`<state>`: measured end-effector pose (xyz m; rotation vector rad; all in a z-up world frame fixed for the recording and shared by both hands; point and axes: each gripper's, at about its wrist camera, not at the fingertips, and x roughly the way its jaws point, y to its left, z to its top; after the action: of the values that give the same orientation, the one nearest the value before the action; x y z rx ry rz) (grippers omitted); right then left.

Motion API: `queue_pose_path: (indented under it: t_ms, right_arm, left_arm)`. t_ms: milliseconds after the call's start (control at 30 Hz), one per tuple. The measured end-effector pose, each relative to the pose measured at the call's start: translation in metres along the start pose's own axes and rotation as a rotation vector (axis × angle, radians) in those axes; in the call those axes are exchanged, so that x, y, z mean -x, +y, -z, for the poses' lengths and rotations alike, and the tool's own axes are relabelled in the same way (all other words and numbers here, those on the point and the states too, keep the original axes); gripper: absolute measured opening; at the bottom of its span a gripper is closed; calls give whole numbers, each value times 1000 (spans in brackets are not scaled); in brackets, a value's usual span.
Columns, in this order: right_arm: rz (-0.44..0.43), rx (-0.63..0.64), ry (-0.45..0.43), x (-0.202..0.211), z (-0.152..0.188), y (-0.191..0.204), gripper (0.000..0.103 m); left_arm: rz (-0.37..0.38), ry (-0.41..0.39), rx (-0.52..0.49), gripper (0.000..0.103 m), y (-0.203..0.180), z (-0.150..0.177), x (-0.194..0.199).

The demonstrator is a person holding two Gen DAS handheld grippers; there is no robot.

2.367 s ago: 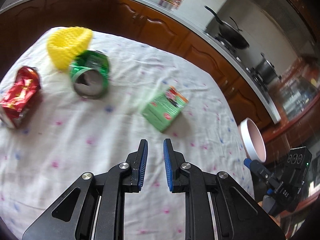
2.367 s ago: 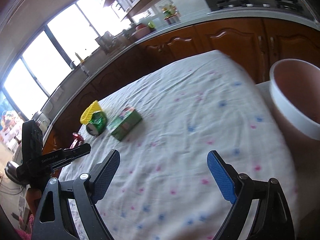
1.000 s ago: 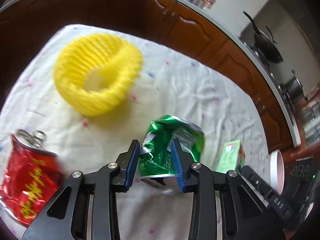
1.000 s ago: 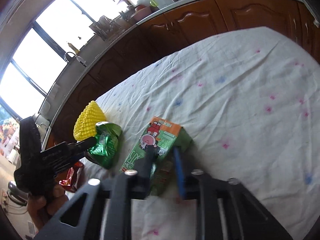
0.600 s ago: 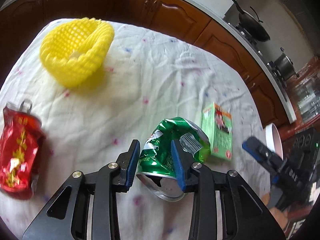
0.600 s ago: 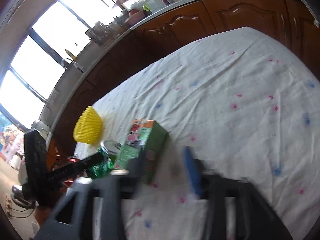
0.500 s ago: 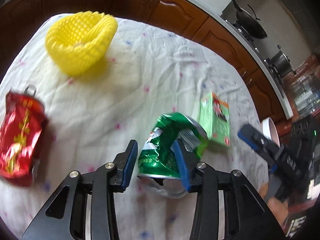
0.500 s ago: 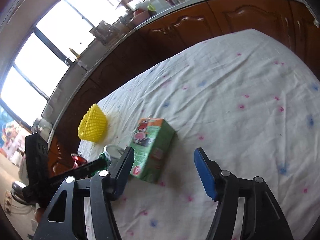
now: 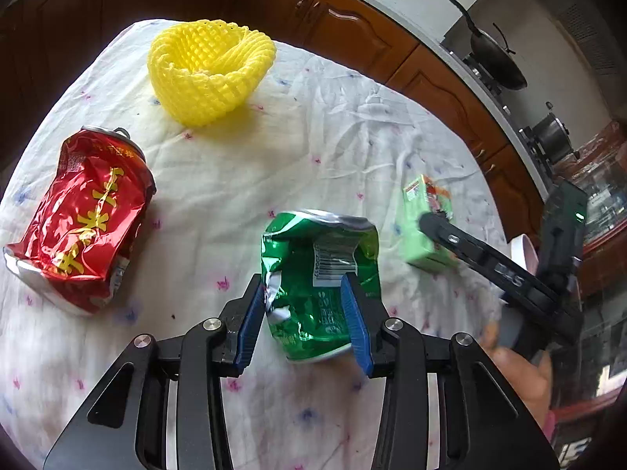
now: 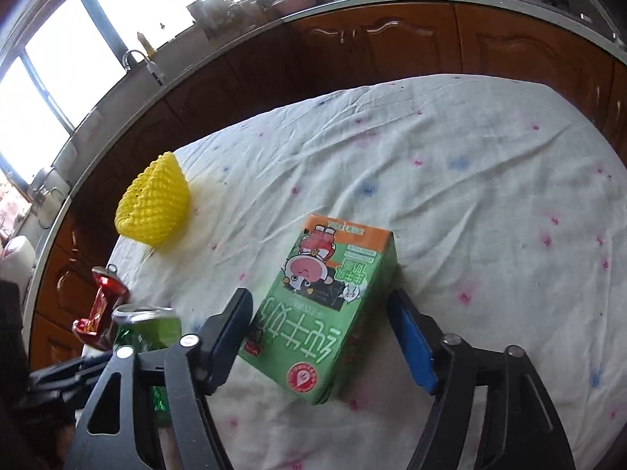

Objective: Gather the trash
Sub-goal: 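Grasp the crushed green can with the left tool while the right tool grasps the green milk carton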

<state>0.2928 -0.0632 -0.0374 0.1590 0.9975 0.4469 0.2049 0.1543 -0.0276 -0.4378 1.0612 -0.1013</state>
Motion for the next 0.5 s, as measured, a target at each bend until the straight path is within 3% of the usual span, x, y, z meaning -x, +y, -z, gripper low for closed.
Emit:
queue_pose_path:
  t_ms: [33, 300, 400, 433, 500]
  right_arm:
    - [-6, 5, 1, 5, 1, -3, 56]
    - [97, 9, -8, 44, 10, -46, 55]
    - [103, -23, -21, 52, 16, -59, 58]
    - [100, -27, -20, 52, 17, -60, 58]
    - [92, -25, -26, 52, 19, -61, 57]
  left_arm:
    - [-2, 3, 0, 40, -1, -1, -3]
    - [19, -9, -10, 41, -13, -1, -15]
    - [19, -30, -40, 33, -24, 1, -15]
    - [17, -41, -51, 24, -27, 1, -13]
    - [52, -53, -65, 17, -33, 2, -8]
